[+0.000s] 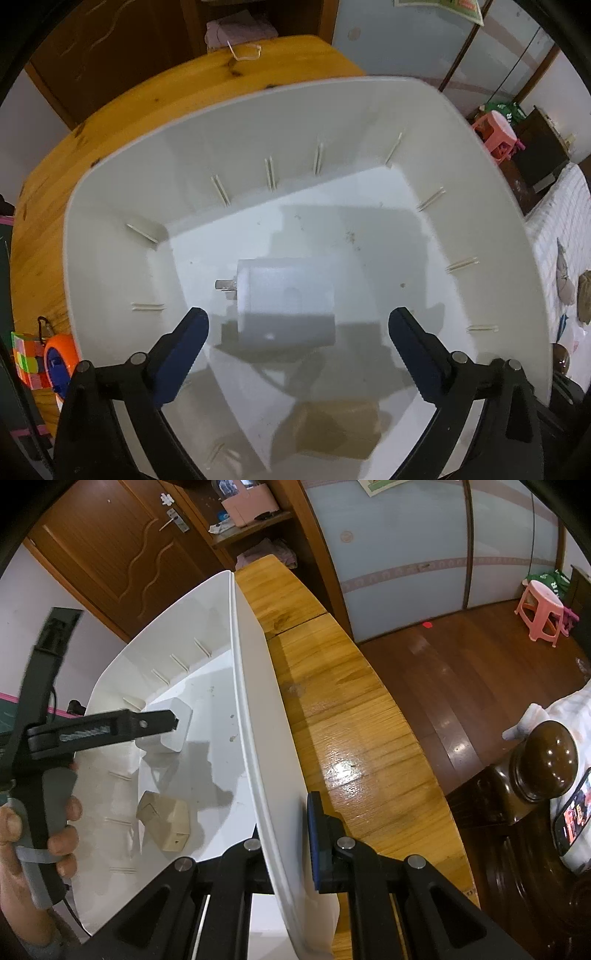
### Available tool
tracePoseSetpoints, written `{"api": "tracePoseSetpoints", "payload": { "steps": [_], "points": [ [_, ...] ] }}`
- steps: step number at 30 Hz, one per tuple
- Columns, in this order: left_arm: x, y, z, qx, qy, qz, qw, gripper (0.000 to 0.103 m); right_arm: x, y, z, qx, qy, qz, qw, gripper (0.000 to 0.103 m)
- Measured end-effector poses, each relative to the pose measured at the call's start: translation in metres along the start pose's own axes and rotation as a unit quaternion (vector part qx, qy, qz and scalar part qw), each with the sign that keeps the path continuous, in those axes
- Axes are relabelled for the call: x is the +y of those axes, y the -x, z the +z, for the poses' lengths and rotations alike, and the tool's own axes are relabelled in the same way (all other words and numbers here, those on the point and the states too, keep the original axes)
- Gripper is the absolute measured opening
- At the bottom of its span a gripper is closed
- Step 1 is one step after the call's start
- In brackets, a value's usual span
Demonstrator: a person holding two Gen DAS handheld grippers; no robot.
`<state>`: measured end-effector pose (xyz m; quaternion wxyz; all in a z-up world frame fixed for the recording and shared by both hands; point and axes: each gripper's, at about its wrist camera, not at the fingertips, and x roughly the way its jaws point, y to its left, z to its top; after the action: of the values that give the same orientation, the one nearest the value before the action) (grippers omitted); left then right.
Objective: Organize rigid objects
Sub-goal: 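Carry the white charger into the bin and open the left gripper, then move the left tool back toward the black adapter in the cluster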
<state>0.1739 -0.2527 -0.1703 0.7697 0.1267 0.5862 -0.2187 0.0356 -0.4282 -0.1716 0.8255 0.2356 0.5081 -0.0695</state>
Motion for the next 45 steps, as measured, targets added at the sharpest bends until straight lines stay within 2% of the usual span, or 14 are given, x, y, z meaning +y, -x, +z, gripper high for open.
{"api": "tracePoseSetpoints", "payload": {
  "steps": [4,9,13,19,25,32,40,45],
  "points": [
    [0.002,0.029,-0.012,-0.020,0.004,-0.013,0.9997,0.099,0.001,-0.002,0.001,0.002,0.000,-0.003,1.000,0.009],
    [0.001,0.071,-0.004,-0.059,0.007,-0.023,0.9979,0.099,0.001,-0.008,0.001,0.011,0.001,-0.012,1.000,0.009],
    [0.021,0.108,-0.015,-0.094,0.012,-0.031,0.9950,0.099,0.007,-0.012,-0.001,0.016,0.017,-0.035,0.999,0.008],
    [0.062,0.143,-0.054,-0.132,0.038,-0.006,0.9905,0.099,0.011,-0.002,0.002,0.010,0.017,-0.036,0.999,0.008],
    [0.125,0.166,-0.103,-0.158,0.104,0.047,0.9809,0.099,0.019,0.001,0.007,0.006,0.033,-0.053,0.998,0.006],
    [0.186,0.164,-0.151,-0.147,0.190,0.061,0.9688,0.099,0.026,0.001,0.007,0.007,0.045,-0.074,0.996,0.006],
    [0.211,0.143,-0.176,-0.121,0.224,0.059,0.9651,0.099,0.024,0.001,0.011,0.019,0.035,-0.068,0.997,0.006],
    [0.216,0.140,-0.180,-0.118,0.227,0.054,0.9651,0.099,0.018,0.004,0.015,0.019,0.016,-0.045,0.999,0.007]
  ]
}}
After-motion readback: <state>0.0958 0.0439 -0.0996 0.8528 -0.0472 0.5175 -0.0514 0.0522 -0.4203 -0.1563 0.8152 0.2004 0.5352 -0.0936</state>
